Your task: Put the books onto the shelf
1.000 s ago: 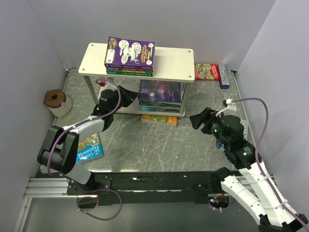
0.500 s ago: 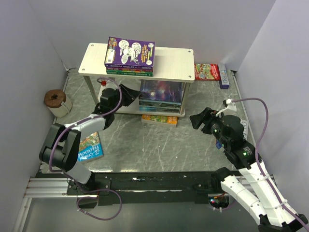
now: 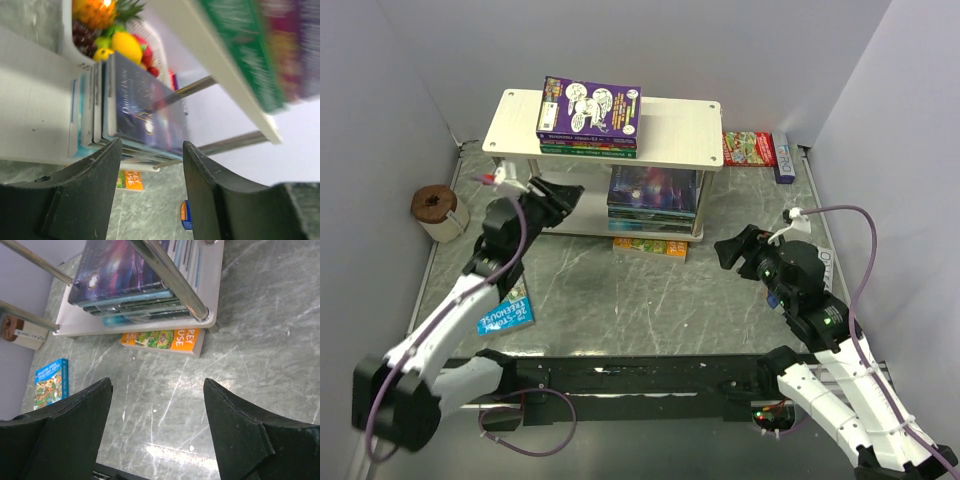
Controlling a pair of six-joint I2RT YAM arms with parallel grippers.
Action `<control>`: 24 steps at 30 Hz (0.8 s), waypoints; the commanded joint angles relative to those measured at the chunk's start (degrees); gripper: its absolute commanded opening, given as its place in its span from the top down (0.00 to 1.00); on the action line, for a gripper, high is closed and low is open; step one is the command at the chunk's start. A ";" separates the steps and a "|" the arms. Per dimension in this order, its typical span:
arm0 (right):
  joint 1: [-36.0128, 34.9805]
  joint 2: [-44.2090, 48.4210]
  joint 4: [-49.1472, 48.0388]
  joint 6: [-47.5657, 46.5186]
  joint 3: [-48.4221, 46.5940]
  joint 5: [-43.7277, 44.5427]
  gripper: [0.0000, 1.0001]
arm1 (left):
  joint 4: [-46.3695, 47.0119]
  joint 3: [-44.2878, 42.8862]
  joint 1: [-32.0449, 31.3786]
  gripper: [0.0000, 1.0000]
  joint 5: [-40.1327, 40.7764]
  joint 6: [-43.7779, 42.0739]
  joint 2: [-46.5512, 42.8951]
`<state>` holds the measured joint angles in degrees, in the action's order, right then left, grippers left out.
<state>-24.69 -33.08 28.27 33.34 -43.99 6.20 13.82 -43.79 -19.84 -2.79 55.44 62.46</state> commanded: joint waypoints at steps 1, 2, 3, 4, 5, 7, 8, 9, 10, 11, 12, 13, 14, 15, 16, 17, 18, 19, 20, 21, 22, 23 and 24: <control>0.43 1.35 -1.29 -0.47 2.15 0.31 0.19 | -7.13 5.02 -2.13 0.42 3.13 -3.49 -9.26; 0.43 1.44 -1.29 -0.56 2.41 0.05 0.19 | -10.36 7.03 -2.92 0.42 5.84 -3.84 -10.76; 0.43 1.61 -1.46 -0.73 3.11 -0.30 0.19 | -11.96 8.18 -5.63 0.42 7.34 -4.02 -12.34; 0.43 1.62 -1.47 -1.08 3.47 -0.31 0.19 | -13.63 9.06 -7.39 0.42 9.53 -4.02 -15.40; 0.43 1.79 -1.38 -1.35 3.73 -0.39 0.18 | -18.78 10.38 -9.33 0.42 14.34 -4.11 -16.91; 0.43 2.14 -1.38 -2.05 5.40 -0.57 0.18 | -23.73 11.53 -16.70 0.40 21.39 -3.33 -20.95; 0.43 2.32 -1.46 -1.97 6.10 -0.48 0.18 | -25.76 12.40 -21.08 0.35 23.86 -2.10 -21.84; 0.43 2.32 -1.47 -2.05 7.59 -0.74 0.17 | -29.87 12.67 -23.12 0.30 28.23 -1.57 -22.37; 0.43 2.49 -1.64 -2.14 8.47 -0.83 0.17 | -32.08 12.76 -24.88 0.26 30.19 -0.61 -22.73; 0.43 2.58 -1.90 -2.23 9.35 -1.18 0.17 | -35.06 12.76 -27.86 0.23 32.56 2.71 -22.47; 0.34 2.76 -2.17 -2.14 11.27 -1.45 0.16 | -39.36 12.85 -29.02 0.21 35.19 4.31 -22.03; 0.34 2.85 -2.52 -1.88 12.16 -1.89 0.16 | -41.23 13.03 -29.82 0.21 36.00 5.63 -21.16; 0.34 2.93 -2.87 -1.70 12.95 -2.24 0.16 | -42.64 13.64 -30.69 0.19 36.53 8.60 -20.71; 0.43 2.85 -3.31 -1.53 14.79 -2.68 0.16 | -43.78 14.17 -31.83 0.16 36.88 10.29 -20.27; 0.34 2.93 -3.75 -1.00 15.59 -3.72 0.16 | -44.58 14.87 -32.11 0.13 36.37 11.69 -19.92; 0.43 2.50 -4.71 -0.65 16.38 -4.26 0.16 | -43.89 16.70 -32.20 0.08 35.58 12.75 -20.09; 0.34 2.23 -5.33 -0.39 17.69 -4.87 0.15 | -42.67 17.76 -32.37 0.02 34.44 13.02 -20.18; 0.34 1.97 -5.85 0.23 18.23 -5.40 0.15 | -40.56 18.82 -32.28 0.04 32.60 13.90 -21.05; 0.43 1.10 -6.73 0.58 18.76 -5.93 0.14 | -38.72 21.09 -32.28 0.04 31.28 14.17 -21.67; 0.43 0.65 -7.26 0.93 19.63 -5.93 0.14 | -36.26 22.33 -32.28 0.04 29.70 13.30 -22.28; 0.43 0.21 -7.61 1.37 19.99 -7.24 0.14 | -34.24 23.48 -32.28 0.04 28.38 12.59 -23.51; 0.34 -0.66 -8.14 1.64 20.43 -7.69 0.14 | -31.52 25.23 -32.28 0.04 26.80 12.76 -23.96; 0.43 -1.02 -9.45 1.72 21.39 -7.86 0.14 | -30.19 26.03 -32.28 0.04 26.17 12.41 -24.40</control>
<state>-24.58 -32.36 24.97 33.56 -24.18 0.64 -23.90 -20.91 -51.86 27.24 66.28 40.71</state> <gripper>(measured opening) 0.859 0.961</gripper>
